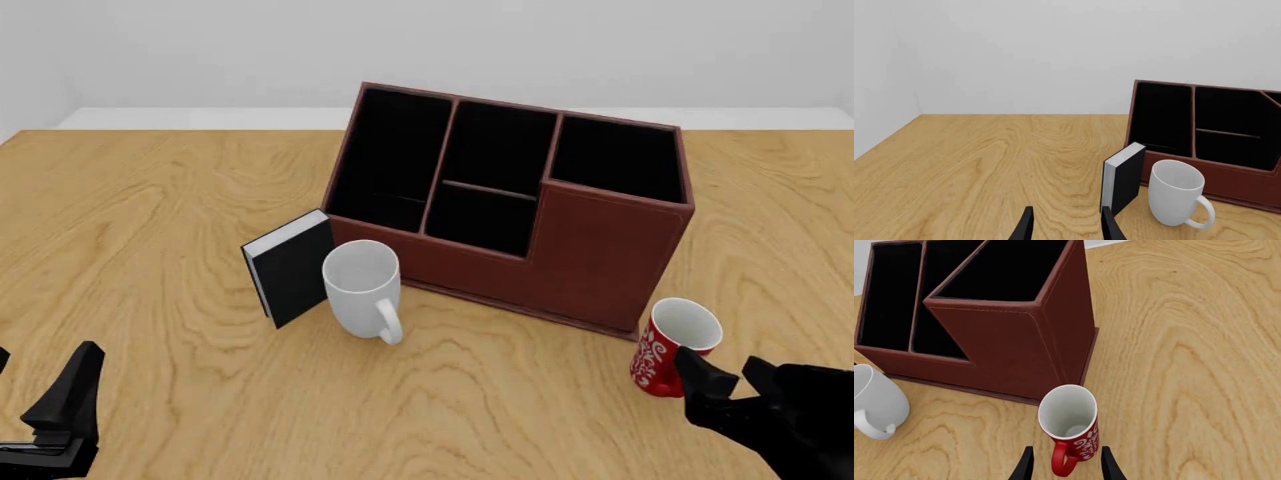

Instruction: Pick up the red mug and place it to the right of the caddy.

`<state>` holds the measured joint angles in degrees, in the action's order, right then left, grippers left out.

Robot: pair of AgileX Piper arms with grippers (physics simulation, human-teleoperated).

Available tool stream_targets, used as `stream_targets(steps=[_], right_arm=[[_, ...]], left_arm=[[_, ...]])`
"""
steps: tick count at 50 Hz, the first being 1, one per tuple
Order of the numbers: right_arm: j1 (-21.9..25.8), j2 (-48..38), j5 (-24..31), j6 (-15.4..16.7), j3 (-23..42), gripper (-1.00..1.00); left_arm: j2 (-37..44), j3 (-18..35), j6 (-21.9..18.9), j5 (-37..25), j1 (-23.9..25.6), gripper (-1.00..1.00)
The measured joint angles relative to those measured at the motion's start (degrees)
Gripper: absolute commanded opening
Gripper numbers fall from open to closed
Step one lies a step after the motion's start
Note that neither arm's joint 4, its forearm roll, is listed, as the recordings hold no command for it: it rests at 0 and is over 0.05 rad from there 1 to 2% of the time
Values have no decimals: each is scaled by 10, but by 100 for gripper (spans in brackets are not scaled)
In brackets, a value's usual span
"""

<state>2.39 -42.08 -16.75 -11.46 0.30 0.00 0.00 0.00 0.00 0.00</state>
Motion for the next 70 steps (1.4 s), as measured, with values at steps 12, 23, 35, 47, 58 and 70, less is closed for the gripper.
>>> stream_targets(steps=[12,23,35,47,58,70], right_arm=[[4,-47,-41,-1,-2,100],[5,-79,-68,-2,-3,100],[7,-90,-72,-8,-3,100],[8,-96,-72,-16,-3,100],[9,-115,-86,-19,-3,100],[9,-138,-103,-22,-3,100]], left_arm=[[0,0,0,0,0,100],[0,0,0,0,0,100],[0,0,0,0,0,100],[0,0,0,0,0,100],[0,0,0,0,0,100],[0,0,0,0,0,100]])
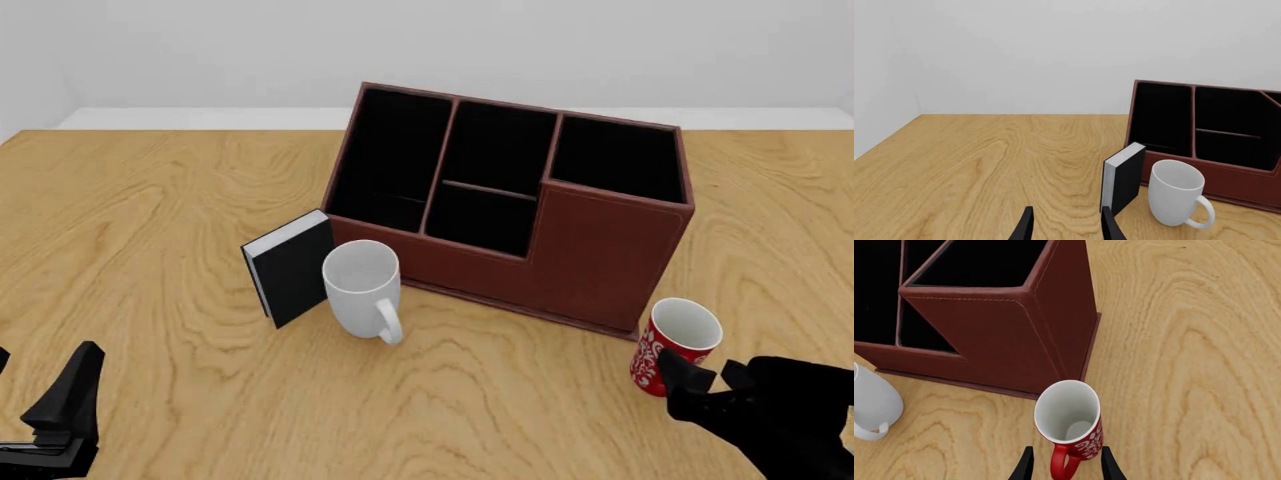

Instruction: Pick up the red mug and place it to the right of the caddy.

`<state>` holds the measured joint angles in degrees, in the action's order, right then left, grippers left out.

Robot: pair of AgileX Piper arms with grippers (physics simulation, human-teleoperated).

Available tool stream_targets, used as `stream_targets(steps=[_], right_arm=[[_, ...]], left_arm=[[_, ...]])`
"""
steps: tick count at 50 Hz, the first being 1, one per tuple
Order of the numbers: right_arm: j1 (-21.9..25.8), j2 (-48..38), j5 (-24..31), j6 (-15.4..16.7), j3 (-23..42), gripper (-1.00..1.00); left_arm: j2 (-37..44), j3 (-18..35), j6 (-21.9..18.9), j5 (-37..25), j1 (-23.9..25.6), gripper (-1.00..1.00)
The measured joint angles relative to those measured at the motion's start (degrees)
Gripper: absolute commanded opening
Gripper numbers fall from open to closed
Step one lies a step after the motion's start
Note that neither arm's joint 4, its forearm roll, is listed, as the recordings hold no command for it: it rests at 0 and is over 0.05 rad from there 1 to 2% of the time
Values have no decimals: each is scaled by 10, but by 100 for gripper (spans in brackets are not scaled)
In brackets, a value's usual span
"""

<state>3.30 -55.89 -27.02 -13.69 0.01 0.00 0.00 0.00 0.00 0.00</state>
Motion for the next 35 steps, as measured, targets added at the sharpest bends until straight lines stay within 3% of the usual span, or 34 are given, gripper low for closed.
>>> stream_targets(steps=[35], right_arm=[[1,-65,-50,-15,0,100]], left_arm=[[0,0,0,0,0,100]])
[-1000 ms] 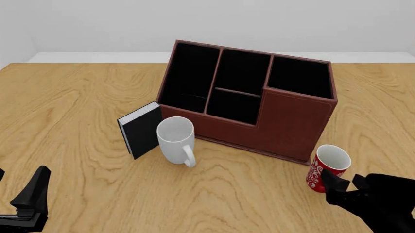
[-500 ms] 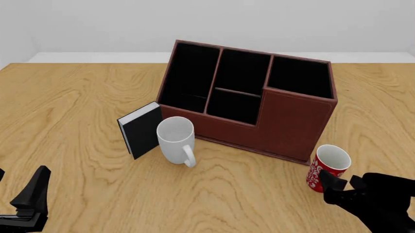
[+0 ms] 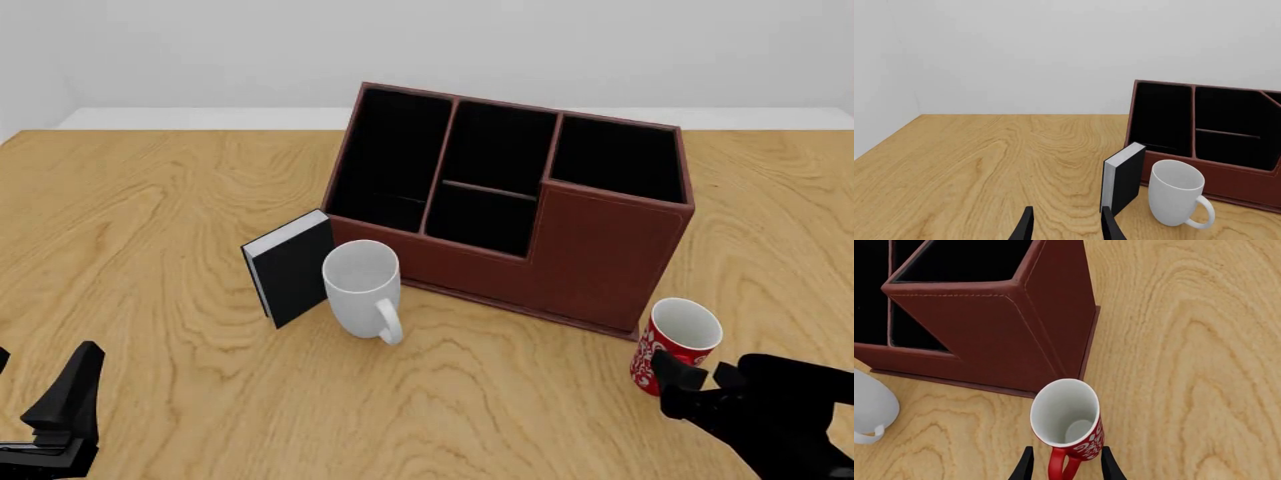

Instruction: Pick up the red mug and place it to the right of the caddy.

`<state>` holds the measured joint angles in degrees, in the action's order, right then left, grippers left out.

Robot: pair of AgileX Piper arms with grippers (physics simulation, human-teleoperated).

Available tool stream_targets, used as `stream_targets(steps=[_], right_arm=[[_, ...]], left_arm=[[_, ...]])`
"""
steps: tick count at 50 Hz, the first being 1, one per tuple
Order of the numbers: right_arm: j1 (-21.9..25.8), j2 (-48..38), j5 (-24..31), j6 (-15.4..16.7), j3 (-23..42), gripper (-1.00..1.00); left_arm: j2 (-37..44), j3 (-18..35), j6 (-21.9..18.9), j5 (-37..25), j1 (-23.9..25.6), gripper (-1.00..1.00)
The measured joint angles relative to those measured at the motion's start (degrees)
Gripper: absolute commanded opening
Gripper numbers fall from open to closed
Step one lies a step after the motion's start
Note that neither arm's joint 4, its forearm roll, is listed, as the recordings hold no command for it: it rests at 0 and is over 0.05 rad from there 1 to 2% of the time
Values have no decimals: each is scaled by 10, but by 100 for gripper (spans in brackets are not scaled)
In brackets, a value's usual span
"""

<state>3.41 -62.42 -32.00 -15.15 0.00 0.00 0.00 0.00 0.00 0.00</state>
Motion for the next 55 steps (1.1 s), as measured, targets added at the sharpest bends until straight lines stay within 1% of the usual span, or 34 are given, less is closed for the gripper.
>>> stream_targets(steps=[9,10,14,33,41,55], right_arm=[[1,-11,-7,-6,0,100],[1,-11,-7,-6,0,-100],[2,-6,-5,-8,1,-100],[-3,9,8,7,0,-100],[-17,31,20,26,0,-100],[-58,87,52,73,10,-100]], left_arm=[[0,0,0,0,0,100],[0,0,0,0,0,100],[0,0,0,0,0,100],[0,0,0,0,0,100],[0,0,0,0,0,100],[0,0,0,0,0,100]])
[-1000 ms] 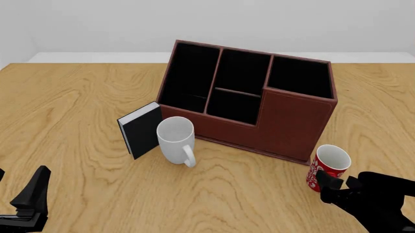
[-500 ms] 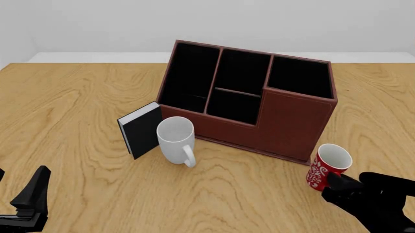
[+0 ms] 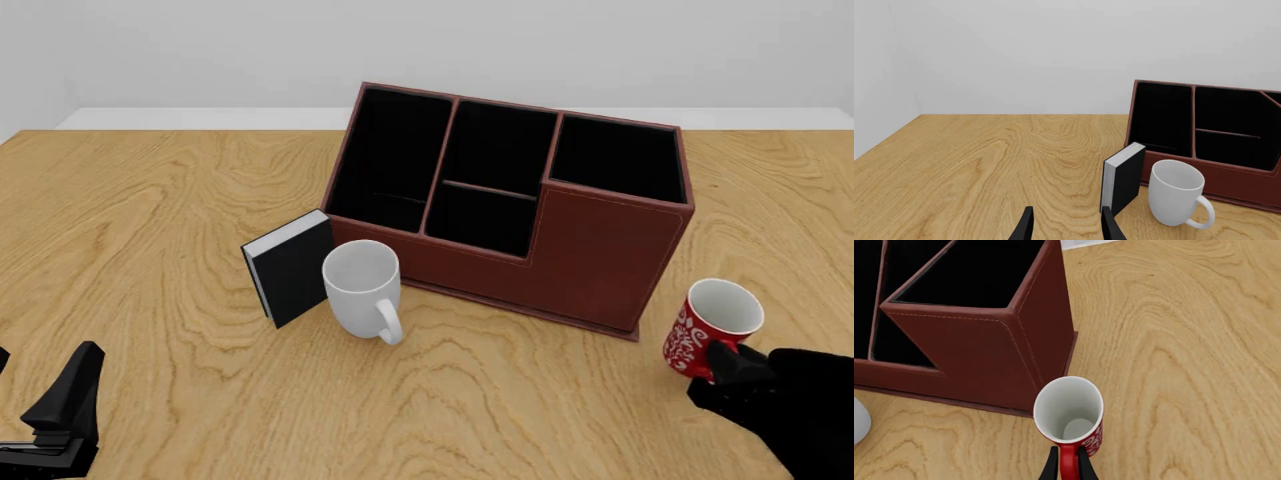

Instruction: Pick up the red mug and place it to the right of the caddy.

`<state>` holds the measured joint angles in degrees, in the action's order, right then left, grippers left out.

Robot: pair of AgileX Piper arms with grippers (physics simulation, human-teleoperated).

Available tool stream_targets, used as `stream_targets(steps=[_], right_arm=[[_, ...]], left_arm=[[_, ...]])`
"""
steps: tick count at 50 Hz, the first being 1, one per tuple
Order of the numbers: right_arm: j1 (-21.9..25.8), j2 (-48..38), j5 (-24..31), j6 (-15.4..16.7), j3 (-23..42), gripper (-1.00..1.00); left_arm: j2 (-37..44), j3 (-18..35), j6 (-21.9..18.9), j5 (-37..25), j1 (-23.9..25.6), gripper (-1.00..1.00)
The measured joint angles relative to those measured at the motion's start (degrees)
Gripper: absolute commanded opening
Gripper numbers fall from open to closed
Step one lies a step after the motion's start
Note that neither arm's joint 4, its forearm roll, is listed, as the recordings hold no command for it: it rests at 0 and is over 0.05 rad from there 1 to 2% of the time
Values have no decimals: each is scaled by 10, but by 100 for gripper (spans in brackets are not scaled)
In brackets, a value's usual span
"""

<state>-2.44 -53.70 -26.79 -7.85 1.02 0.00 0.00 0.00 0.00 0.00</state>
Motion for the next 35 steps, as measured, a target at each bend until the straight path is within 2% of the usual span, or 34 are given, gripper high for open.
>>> stream_targets(steps=[9,35], right_arm=[[-17,-13,-13,21,17,-100],[-23,-183,-155,38,57,-100]], left_arm=[[0,0,0,0,0,100],[0,0,0,0,0,100]])
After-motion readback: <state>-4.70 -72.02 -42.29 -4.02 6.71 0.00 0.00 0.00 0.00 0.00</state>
